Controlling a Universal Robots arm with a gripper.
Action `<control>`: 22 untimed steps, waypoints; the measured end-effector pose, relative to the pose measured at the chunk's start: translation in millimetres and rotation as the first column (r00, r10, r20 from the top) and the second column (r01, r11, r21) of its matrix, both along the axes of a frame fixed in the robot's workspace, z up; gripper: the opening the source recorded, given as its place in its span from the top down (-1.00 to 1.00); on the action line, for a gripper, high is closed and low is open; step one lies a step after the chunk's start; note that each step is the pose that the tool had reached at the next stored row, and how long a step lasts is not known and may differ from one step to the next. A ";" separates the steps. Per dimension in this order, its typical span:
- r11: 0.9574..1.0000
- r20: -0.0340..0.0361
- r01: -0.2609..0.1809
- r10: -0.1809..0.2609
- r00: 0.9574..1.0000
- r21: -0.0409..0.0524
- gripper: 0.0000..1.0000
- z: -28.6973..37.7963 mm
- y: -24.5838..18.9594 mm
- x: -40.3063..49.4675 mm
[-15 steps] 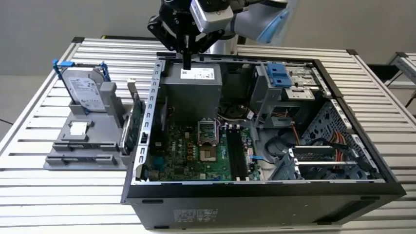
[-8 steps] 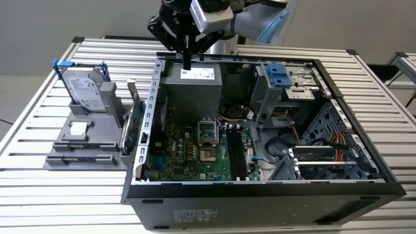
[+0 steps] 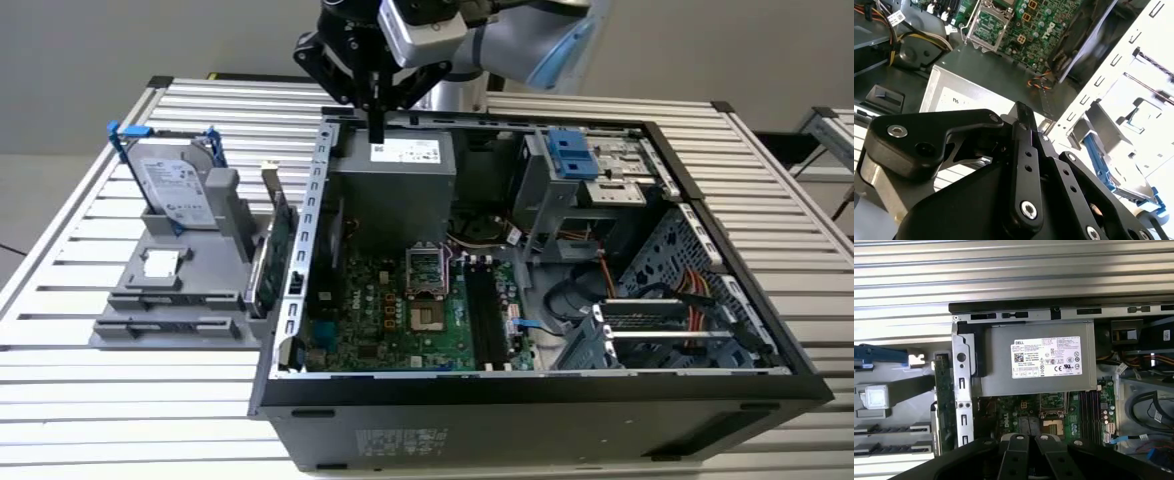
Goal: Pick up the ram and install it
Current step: 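Reach for the ram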
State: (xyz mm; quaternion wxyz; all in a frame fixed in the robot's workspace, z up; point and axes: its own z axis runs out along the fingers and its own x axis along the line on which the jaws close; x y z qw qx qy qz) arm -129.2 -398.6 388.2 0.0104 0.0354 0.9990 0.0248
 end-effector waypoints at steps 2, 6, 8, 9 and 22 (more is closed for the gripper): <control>1.000 0.000 0.000 0.000 1.000 0.000 1.00 0.0 0.0 -2.0; 1.000 0.000 0.000 0.000 1.000 0.000 1.00 0.0 0.0 -5.2; 1.000 0.000 0.000 0.000 1.000 0.000 1.00 0.0 0.0 -6.2; 1.000 0.000 0.000 0.000 1.000 0.000 1.00 0.0 0.0 -6.7; 1.000 0.000 0.000 0.000 1.000 0.000 1.00 0.0 0.0 -11.2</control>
